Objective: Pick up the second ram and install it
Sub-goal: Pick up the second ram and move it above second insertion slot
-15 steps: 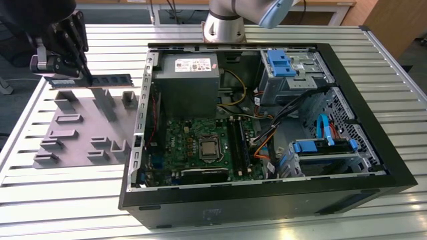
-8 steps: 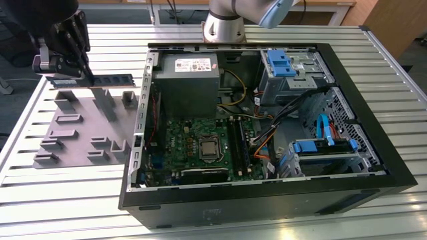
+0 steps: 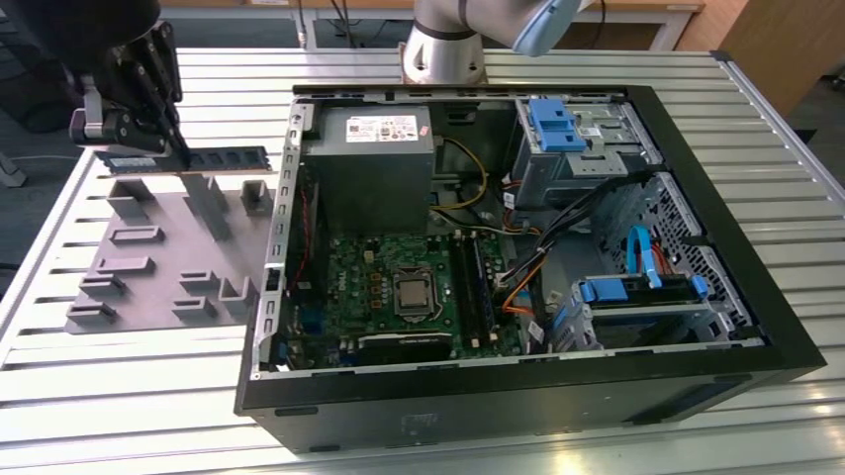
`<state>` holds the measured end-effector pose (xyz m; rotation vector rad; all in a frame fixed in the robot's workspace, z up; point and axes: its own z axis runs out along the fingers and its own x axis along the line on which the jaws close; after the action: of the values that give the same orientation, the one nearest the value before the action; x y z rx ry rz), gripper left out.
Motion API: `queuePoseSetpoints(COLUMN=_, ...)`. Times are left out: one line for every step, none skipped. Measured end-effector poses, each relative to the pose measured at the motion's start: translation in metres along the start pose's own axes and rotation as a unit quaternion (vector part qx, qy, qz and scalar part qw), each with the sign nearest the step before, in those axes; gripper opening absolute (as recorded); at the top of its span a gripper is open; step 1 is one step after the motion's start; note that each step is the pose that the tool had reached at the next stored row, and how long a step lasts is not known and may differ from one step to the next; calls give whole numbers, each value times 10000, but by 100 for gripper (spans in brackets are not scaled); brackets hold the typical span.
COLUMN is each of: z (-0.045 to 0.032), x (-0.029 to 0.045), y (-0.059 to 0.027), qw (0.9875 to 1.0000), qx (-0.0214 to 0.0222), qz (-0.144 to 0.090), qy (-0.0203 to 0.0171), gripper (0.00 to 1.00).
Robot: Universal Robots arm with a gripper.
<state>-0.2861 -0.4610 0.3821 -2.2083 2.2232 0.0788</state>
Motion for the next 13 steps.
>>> queuePoseSetpoints(z=0, x=0, y=-5, qw=10000, qx=0, qz=0, qy=0, gripper=14)
queuePoseSetpoints(z=-1, x=0, y=-10, qw=10000, qx=-1, qz=0, qy=0, gripper=14)
queuePoseSetpoints(z=-1, x=0, y=-15, qw=10000, qx=0, qz=0, qy=0, gripper=14)
queuePoseSetpoints(z=-1, x=0, y=-21, qw=10000, qx=0, qz=0, qy=0, gripper=14)
queuePoseSetpoints(z=-1, x=0, y=-27, qw=10000, qx=0, qz=0, qy=1, gripper=14)
queuePoseSetpoints(z=-1, x=0, y=-32, qw=10000, qx=0, qz=0, qy=0, gripper=14)
queuePoseSetpoints(z=-1, x=0, y=-37, qw=10000, qx=0, qz=0, qy=0, gripper=14)
queuePoseSetpoints(z=-1, x=0, y=-43, qw=10000, qx=0, qz=0, qy=0, gripper=14)
queuePoseSetpoints(z=-2, x=-1, y=-49, qw=10000, qx=0, qz=0, qy=0, gripper=14)
queuePoseSetpoints(z=-2, x=-1, y=-54, qw=10000, qx=0, qz=0, qy=0, gripper=14)
queuePoseSetpoints(z=-2, x=0, y=-60, qw=10000, qx=0, qz=0, qy=0, gripper=14)
queuePoseSetpoints(z=-2, x=-1, y=-65, qw=10000, qx=0, qz=0, qy=0, gripper=14)
queuePoseSetpoints(z=-2, x=-1, y=-70, qw=10000, qx=0, qz=0, qy=0, gripper=14)
